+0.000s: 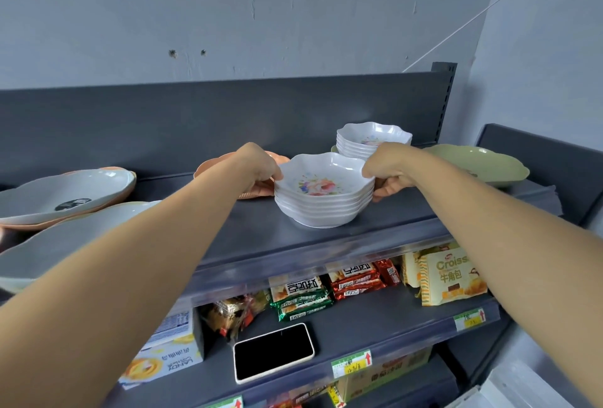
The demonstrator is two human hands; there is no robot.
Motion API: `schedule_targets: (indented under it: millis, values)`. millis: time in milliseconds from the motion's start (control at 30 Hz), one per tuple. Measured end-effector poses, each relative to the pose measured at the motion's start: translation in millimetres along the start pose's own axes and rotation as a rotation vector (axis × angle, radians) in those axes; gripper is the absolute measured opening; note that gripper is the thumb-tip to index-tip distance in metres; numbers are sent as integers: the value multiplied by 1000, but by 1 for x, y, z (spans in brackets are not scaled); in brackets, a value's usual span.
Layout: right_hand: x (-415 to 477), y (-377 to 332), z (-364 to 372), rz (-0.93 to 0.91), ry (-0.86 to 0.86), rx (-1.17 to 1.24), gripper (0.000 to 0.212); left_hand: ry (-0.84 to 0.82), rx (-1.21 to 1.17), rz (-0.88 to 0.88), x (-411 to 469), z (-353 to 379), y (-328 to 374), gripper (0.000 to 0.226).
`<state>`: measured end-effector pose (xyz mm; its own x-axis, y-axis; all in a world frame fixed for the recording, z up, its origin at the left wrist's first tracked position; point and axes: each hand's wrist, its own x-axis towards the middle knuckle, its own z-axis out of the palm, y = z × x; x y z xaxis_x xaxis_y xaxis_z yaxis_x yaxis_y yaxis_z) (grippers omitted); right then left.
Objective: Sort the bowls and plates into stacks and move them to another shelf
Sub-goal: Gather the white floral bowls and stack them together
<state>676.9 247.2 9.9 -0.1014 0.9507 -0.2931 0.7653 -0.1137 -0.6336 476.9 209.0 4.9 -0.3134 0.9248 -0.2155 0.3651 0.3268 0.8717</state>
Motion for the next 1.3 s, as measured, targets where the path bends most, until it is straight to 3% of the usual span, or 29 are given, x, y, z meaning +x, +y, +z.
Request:
schedule_targets:
  millis: [267,467,667,800,900,967,1100,1200,1300]
  values:
    - [4,-40,38,-83,-37,30,26,73,55,-36,5,-50,-23,19]
    - [10,-47,41,-65,11,15,24,48,123,4,15,-62,-26,11]
    - [24,-43,25,-77,256,137,15,268,379,216,27,-60,-6,23]
    - [32,-24,-5,-62,450,179,11,145,354,352,28,-36,24,4]
    - [42,-2,-32,-36,564,182,17,45,338,421,36,-8,43,25]
    - [52,11,-52,-10,613,184,24,-2,350,446,43,12,57,27]
    - [73,27,-76,56,575,183,27,-64,361,412,57,35,75,25]
    - [97,35,-85,101,433,198,13,-67,381,367,71,49,83,23]
    - [122,37,-87,99,244,321,35,-43,412,344,82,55,89,24]
